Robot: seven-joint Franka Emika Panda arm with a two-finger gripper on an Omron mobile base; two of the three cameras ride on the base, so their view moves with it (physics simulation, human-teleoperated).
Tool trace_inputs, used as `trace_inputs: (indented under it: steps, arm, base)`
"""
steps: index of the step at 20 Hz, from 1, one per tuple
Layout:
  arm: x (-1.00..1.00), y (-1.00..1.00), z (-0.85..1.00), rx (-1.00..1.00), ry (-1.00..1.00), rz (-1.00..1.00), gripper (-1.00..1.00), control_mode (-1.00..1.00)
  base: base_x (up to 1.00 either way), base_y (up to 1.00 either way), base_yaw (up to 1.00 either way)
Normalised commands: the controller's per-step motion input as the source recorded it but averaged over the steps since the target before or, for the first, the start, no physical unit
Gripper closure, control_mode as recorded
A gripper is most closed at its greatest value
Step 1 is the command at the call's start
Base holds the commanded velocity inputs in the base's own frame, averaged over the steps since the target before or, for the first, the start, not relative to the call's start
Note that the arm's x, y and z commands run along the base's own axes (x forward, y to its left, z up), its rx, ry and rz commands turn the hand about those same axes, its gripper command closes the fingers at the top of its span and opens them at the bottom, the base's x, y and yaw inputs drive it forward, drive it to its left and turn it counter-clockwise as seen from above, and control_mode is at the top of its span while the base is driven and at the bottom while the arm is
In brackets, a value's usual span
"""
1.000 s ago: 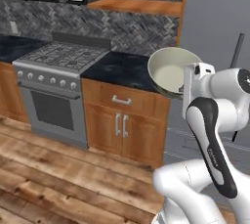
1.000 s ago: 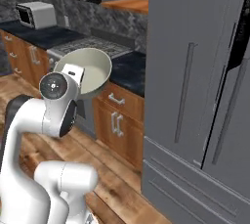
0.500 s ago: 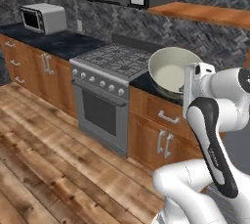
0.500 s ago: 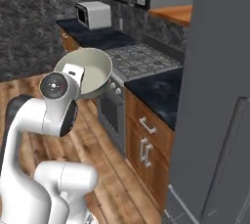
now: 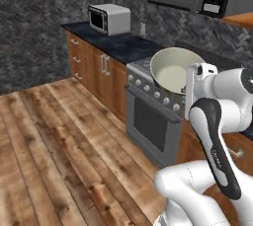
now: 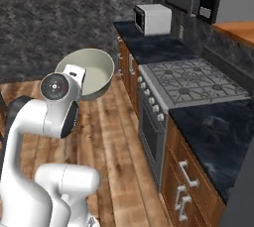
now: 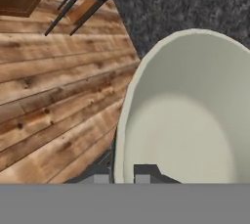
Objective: Move the bowls from the cabinet to the plates on the dining table.
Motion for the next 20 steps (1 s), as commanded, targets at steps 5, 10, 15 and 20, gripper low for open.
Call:
trace_inputs:
  steps: [5,10,15,20]
  arm:
    - [0.00,0.00,0.00,0.00,0.00,0.00,1.00,1.00]
    - [0.00,0.00,0.00,0.00,0.00,0.00,1.00,1.00]
    - [0.00,0.00,0.00,0.00,0.00,0.00,1.00,1.00]
    - [0.00,0.00,0.00,0.00,0.00,0.00,1.00,1.00]
  base:
    - [0.76,0.30,0.47]
    - [0.89,0.28,0.38]
    - [0.92,0.31,0.34]
    - [0.65,0.49,0.42]
